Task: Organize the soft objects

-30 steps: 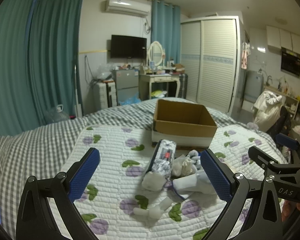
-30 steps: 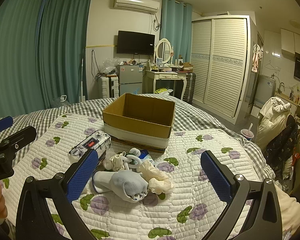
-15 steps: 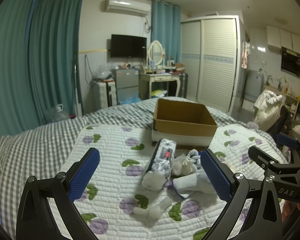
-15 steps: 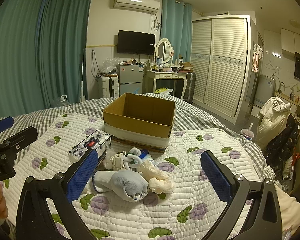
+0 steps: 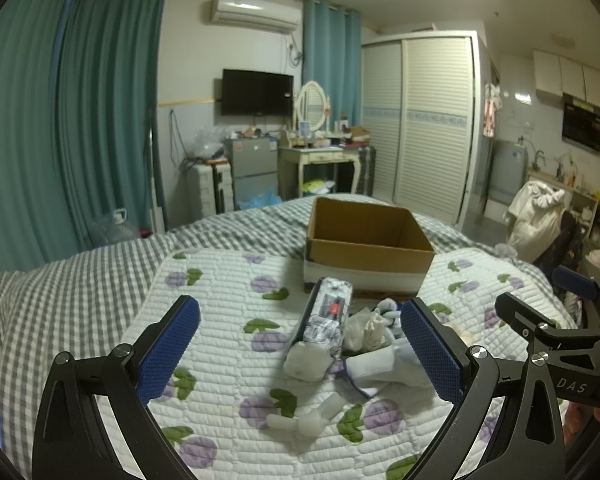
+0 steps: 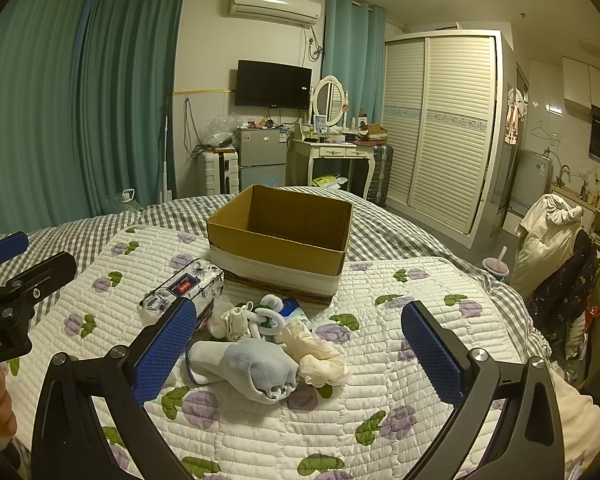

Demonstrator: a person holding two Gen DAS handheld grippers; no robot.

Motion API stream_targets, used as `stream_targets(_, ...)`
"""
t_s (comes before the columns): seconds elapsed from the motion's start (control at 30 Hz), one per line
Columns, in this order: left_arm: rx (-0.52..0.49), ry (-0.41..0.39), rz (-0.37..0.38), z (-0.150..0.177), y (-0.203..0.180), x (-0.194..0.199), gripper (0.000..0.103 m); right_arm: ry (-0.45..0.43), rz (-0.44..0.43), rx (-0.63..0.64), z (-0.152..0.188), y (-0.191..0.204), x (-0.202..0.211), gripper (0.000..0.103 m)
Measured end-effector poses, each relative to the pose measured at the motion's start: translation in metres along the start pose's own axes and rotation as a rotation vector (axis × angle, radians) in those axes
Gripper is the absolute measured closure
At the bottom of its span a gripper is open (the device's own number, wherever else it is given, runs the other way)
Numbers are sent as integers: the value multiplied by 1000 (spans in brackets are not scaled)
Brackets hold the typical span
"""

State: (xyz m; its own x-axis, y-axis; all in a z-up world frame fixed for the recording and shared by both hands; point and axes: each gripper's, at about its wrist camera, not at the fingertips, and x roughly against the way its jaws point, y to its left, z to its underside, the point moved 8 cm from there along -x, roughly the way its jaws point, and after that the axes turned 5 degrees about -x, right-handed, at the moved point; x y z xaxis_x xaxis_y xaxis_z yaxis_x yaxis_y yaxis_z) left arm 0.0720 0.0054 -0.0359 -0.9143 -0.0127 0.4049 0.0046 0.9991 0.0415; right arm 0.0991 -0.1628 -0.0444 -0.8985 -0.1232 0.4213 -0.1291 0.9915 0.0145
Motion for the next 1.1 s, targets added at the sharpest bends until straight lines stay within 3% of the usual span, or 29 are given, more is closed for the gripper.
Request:
stream_targets(0.7,-8,4,-4,-1,1,6,0,8,-12,19,4,6,10,0)
stream_targets(0.9,-19,61,-18,24,-1,-4,1,41,-19,27,18,6,10,0)
stream_targets(1.1,-16,166,-23,71,-2,-34,1,130,-19,30,47,8,-17,0)
